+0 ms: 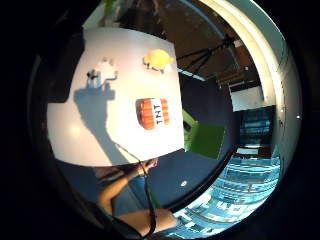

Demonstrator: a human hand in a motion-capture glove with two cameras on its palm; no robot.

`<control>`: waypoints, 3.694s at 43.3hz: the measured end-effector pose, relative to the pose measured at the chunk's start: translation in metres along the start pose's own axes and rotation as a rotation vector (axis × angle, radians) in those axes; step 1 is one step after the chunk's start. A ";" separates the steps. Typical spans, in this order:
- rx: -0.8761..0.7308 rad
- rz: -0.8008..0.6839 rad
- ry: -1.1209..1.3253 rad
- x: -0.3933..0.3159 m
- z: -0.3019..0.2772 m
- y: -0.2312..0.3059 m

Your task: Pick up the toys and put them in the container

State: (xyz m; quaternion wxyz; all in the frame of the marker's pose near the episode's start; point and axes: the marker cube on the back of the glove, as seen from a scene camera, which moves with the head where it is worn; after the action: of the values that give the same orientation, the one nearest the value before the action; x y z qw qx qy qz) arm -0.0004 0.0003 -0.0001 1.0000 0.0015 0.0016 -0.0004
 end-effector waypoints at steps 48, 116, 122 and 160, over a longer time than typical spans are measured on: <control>0.054 0.074 0.042 0.122 0.053 -0.004; -0.206 0.238 0.042 0.165 0.274 0.033; -0.247 0.247 -0.025 0.162 0.253 0.026; 0.033 -0.002 -0.060 -0.082 0.024 -0.117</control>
State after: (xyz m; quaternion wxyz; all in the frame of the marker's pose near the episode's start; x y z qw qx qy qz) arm -0.0823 -0.1167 0.0236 0.9994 0.0182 -0.0286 -0.0014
